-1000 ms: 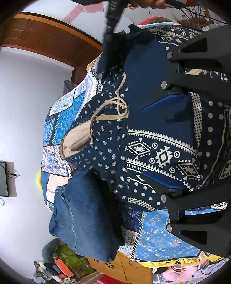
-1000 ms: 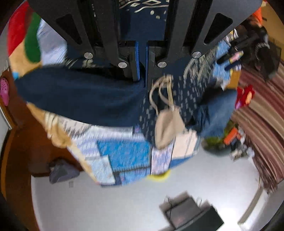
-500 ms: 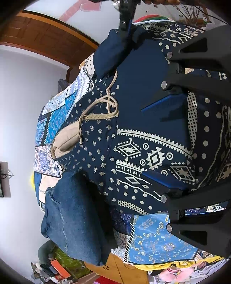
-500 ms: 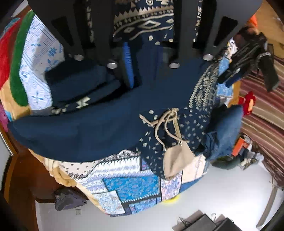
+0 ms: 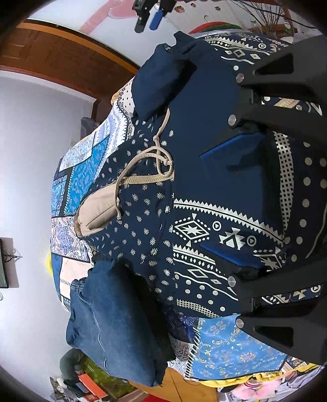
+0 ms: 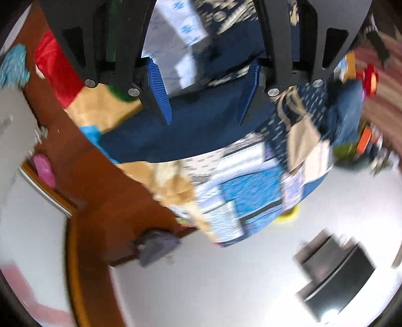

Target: Fold large clothes

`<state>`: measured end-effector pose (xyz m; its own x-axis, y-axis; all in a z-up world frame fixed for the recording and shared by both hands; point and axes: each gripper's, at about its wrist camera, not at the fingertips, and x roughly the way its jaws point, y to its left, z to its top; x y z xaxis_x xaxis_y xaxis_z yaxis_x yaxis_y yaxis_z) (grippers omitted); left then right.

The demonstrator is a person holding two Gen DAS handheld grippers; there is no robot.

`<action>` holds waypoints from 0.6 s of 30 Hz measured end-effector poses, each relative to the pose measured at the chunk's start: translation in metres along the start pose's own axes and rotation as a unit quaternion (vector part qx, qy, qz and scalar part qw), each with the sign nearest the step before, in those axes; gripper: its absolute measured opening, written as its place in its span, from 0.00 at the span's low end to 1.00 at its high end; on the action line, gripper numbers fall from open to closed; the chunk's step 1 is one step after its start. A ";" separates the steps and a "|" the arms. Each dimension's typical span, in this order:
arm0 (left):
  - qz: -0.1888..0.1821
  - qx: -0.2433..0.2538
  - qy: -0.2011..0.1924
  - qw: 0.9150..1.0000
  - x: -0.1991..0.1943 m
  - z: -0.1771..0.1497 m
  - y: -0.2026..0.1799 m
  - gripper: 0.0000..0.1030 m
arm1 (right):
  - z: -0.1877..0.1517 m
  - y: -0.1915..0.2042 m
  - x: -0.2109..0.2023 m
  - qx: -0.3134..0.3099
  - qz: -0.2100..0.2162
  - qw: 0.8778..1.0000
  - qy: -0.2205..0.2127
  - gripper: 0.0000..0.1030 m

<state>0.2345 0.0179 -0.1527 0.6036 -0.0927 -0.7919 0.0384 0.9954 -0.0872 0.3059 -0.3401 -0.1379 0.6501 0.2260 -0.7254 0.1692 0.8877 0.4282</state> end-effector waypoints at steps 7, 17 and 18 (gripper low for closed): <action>0.001 -0.007 0.008 1.000 0.009 0.004 0.000 0.64 | 0.003 -0.055 0.047 0.127 0.017 0.990 0.053 0.49; 0.004 -0.018 0.015 1.000 0.017 0.005 0.005 0.64 | 0.001 -0.074 0.077 0.167 0.008 0.984 0.055 0.22; 0.004 -0.018 0.015 1.000 0.017 0.005 0.005 0.64 | 0.003 -0.071 0.076 0.154 0.008 0.987 0.052 0.10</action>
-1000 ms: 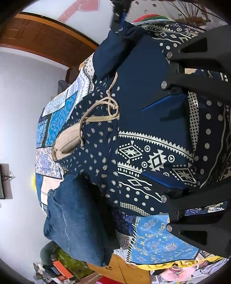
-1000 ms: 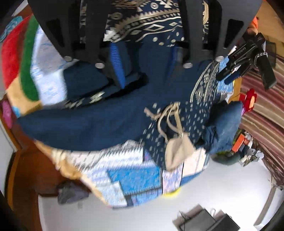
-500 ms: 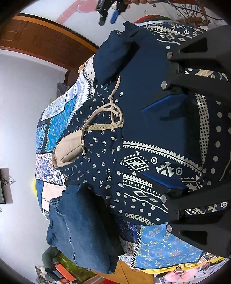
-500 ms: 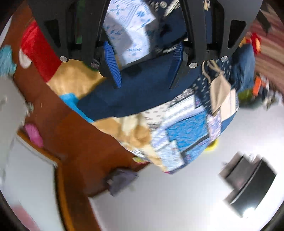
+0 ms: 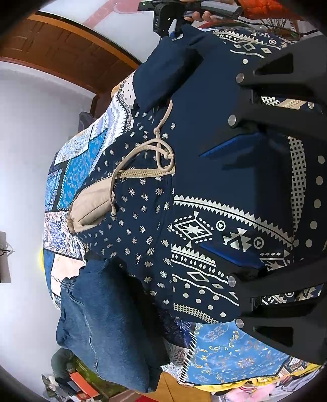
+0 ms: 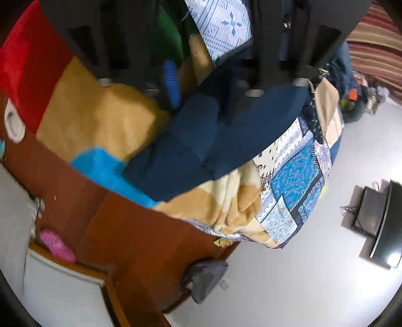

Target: Fold large clothes

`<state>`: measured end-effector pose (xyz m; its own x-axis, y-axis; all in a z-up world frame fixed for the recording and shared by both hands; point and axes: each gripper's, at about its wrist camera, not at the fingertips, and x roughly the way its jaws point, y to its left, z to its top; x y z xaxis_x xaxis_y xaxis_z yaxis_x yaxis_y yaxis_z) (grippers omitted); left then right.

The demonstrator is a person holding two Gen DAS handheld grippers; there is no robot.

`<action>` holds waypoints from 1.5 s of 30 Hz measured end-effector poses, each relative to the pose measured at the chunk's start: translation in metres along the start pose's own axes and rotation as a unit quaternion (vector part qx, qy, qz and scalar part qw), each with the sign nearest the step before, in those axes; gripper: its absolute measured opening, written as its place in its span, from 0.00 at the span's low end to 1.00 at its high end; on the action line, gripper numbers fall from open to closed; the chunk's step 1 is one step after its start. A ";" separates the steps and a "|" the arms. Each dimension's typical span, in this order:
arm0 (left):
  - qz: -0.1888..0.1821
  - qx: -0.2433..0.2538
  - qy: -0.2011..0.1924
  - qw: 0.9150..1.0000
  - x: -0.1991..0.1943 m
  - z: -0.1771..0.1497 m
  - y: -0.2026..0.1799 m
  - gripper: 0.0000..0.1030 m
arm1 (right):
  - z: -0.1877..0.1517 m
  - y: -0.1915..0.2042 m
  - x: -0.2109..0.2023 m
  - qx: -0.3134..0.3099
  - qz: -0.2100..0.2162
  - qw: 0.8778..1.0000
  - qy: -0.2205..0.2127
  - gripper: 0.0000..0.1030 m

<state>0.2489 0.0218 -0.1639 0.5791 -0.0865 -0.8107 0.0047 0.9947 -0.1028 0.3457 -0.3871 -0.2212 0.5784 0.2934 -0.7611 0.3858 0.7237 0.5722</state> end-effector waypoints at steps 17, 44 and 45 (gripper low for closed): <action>-0.006 -0.010 -0.030 0.999 -0.030 -0.003 0.014 0.64 | -0.017 0.135 -0.095 -0.197 0.080 0.972 -0.102 0.07; 0.000 -0.107 -0.032 0.994 -0.060 -0.050 0.108 0.64 | -0.235 0.269 0.047 -0.471 0.091 0.862 0.163 0.07; -0.002 -0.108 -0.028 0.994 -0.059 -0.050 0.108 0.64 | -0.237 0.266 0.044 -0.475 0.088 0.861 0.160 0.07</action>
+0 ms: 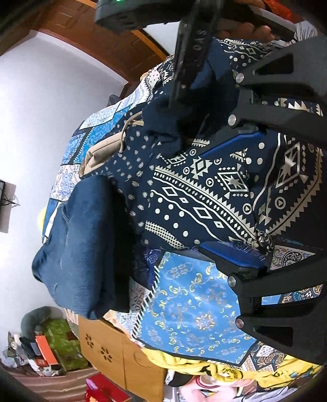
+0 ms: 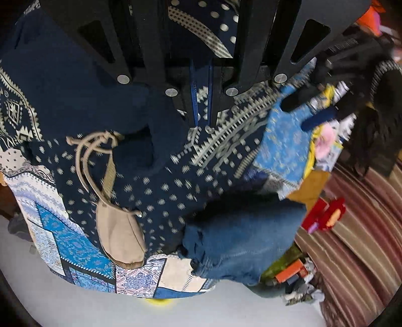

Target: Fold large clothes

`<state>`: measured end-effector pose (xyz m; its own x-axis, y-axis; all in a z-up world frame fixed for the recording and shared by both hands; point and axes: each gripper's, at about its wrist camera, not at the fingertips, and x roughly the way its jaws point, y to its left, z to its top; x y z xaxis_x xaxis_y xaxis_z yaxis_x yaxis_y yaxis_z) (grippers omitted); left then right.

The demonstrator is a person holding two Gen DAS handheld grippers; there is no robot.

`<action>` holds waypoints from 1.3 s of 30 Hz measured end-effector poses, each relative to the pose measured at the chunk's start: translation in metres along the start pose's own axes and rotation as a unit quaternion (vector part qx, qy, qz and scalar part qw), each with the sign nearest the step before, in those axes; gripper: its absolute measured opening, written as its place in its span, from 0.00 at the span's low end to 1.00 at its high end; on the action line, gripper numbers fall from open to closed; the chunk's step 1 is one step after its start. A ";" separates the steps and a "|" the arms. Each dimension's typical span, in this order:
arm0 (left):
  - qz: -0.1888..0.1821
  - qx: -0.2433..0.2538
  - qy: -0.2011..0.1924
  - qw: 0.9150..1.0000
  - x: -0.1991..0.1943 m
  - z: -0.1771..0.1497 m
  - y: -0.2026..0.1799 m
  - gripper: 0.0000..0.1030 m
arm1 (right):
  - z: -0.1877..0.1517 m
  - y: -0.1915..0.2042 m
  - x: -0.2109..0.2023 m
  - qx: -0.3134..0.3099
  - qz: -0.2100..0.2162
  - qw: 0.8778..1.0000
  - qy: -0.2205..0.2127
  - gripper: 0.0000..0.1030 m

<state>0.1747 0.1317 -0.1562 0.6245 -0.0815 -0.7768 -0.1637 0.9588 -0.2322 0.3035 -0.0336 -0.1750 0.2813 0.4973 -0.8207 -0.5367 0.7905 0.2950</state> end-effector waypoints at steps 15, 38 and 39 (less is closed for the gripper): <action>-0.041 0.089 0.028 0.995 0.028 0.044 -0.084 0.64 | -0.030 -0.084 -0.097 0.063 -0.094 0.990 -0.079 0.45; -0.009 0.139 0.062 0.988 0.096 0.080 -0.131 0.11 | -0.068 -0.195 -0.138 0.178 -0.160 0.966 -0.101 0.45; -0.011 0.143 0.043 0.989 0.084 0.087 -0.132 0.11 | -0.065 -0.195 -0.138 0.175 -0.162 0.966 -0.103 0.45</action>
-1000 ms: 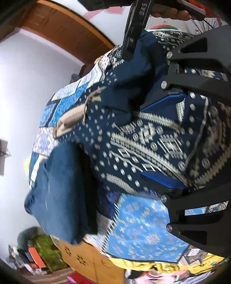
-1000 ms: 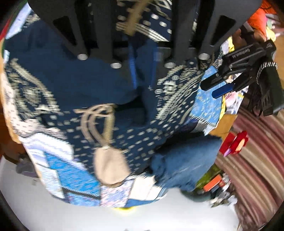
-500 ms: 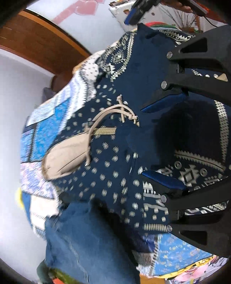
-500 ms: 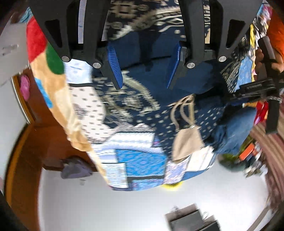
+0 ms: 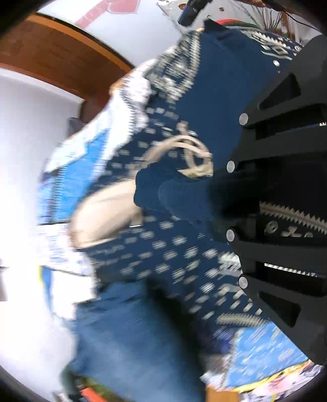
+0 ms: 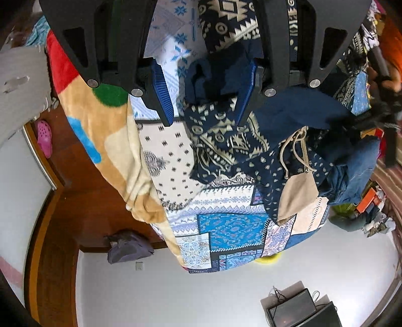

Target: Fold large clothes

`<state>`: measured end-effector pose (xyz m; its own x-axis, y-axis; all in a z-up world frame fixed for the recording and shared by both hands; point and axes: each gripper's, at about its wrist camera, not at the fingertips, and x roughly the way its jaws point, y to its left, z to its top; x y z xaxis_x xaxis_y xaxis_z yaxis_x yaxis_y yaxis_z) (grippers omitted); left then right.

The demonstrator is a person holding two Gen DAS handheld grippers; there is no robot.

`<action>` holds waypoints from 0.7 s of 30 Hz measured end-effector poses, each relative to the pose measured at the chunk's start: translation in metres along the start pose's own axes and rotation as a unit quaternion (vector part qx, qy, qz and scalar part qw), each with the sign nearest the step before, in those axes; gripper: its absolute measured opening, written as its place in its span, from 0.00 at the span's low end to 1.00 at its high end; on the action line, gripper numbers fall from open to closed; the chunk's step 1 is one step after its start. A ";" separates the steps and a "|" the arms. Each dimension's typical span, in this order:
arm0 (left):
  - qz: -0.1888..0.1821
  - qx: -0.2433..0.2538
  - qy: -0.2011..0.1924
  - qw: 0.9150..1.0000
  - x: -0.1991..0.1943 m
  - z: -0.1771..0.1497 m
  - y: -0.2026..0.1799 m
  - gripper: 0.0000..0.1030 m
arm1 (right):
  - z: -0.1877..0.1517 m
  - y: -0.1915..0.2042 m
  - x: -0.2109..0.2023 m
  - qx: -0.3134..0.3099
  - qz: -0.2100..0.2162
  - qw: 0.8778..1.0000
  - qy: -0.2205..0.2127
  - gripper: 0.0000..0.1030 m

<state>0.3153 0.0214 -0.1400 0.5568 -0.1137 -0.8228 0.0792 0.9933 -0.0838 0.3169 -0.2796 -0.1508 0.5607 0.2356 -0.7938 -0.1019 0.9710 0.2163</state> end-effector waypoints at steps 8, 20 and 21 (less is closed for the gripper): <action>-0.002 0.013 -0.141 0.990 -0.091 0.011 0.000 0.11 | 0.017 0.015 0.004 -0.023 0.010 0.999 -0.023 0.45; -0.008 -0.059 -0.035 0.998 -0.052 -0.052 0.059 0.12 | -0.017 0.019 0.043 -0.018 0.032 0.998 0.055 0.47; -0.013 -0.066 -0.022 0.997 -0.047 -0.056 0.062 0.12 | -0.017 0.019 0.044 -0.020 0.029 0.998 0.055 0.49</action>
<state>0.2481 0.0897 -0.1381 0.5923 -0.1366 -0.7941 -0.0149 0.9835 -0.1803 0.3253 -0.2500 -0.1910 0.4588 0.2931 -0.8388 -0.1657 0.9557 0.2433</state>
